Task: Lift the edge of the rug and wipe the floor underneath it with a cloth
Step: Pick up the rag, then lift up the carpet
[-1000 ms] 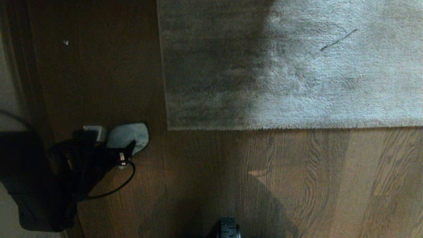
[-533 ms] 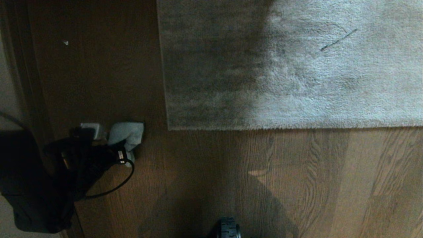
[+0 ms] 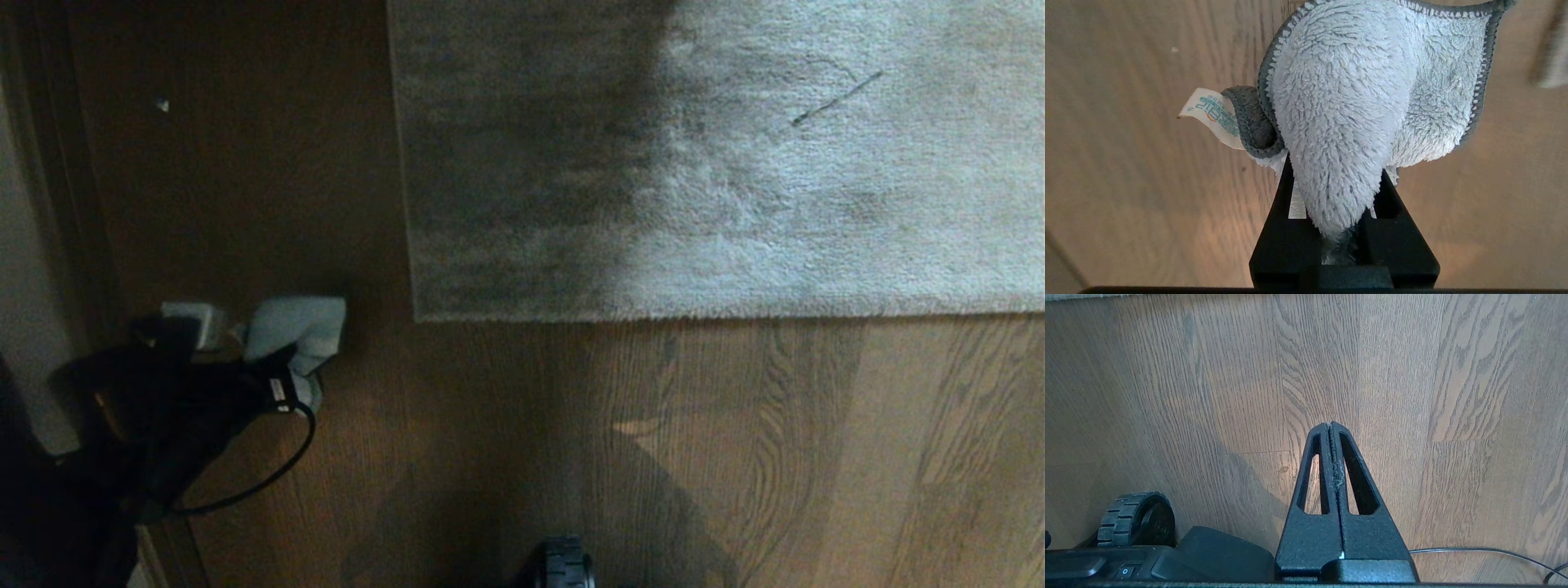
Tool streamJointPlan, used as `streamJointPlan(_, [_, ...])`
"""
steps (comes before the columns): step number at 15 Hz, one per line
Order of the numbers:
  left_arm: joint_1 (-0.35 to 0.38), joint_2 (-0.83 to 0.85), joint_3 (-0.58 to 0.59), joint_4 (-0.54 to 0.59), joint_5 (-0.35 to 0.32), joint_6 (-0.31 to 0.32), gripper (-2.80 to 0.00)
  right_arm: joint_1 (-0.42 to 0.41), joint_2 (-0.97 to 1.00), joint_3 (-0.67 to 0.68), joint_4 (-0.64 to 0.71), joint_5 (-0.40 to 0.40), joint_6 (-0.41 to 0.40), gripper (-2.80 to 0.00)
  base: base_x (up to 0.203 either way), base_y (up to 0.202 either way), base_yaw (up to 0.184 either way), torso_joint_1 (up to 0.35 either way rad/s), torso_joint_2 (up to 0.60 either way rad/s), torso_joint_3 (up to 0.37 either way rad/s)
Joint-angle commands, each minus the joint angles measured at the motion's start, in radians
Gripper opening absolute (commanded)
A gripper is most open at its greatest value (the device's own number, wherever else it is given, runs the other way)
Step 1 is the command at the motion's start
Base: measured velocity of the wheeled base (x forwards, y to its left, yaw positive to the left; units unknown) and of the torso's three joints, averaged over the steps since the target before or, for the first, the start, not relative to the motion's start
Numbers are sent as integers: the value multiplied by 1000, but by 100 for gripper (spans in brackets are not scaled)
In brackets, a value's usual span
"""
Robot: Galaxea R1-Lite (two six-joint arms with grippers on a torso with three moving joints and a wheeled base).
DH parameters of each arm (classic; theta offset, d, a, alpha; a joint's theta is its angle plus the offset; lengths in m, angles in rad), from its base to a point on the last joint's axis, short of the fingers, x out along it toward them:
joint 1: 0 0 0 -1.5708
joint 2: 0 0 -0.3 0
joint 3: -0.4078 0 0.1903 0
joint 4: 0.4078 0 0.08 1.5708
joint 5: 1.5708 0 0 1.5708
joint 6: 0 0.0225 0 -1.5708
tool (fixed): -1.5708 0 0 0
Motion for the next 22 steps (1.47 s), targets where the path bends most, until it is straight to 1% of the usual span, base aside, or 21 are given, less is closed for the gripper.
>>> streamJointPlan(1, [1, -125, 68, -48, 1, 0, -280, 0, 1, 0, -1, 0, 0, -280, 0, 0, 0, 0, 0, 0])
streamJointPlan(7, [5, -405, 235, -48, 24, 33, -280, 0, 1, 0, -1, 1, 0, -280, 0, 0, 0, 0, 0, 0])
streamJointPlan(9, [5, -476, 249, -35, 27, 37, -280, 0, 1, 0, -1, 1, 0, -280, 0, 0, 0, 0, 0, 0])
streamJointPlan(11, [5, -543, 250, 13, 28, 37, -280, 0, 1, 0, -1, -1, 0, -280, 0, 0, 0, 0, 0, 0])
streamJointPlan(12, [5, -607, 250, 74, 28, 37, -280, 0, 1, 0, -1, -1, 0, -280, 0, 0, 0, 0, 0, 0])
streamJointPlan(13, [5, -682, 251, 155, 28, 37, -280, 0, 1, 0, -1, -1, 0, -280, 0, 0, 0, 0, 0, 0])
streamJointPlan(15, [6, -872, 251, 384, 28, 37, -280, 0, -10, 0, -1, 0, 0, -280, 0, 0, 0, 0, 0, 0])
streamJointPlan(19, [4, -1274, 251, 945, 28, 36, -280, 0, 1, 0, -1, 0, 0, -280, 0, 0, 0, 0, 0, 0])
streamJointPlan(22, [4, -1540, 250, 1308, 21, 31, -280, 0, 0, 0, -1, 1, 0, -280, 0, 0, 0, 0, 0, 0])
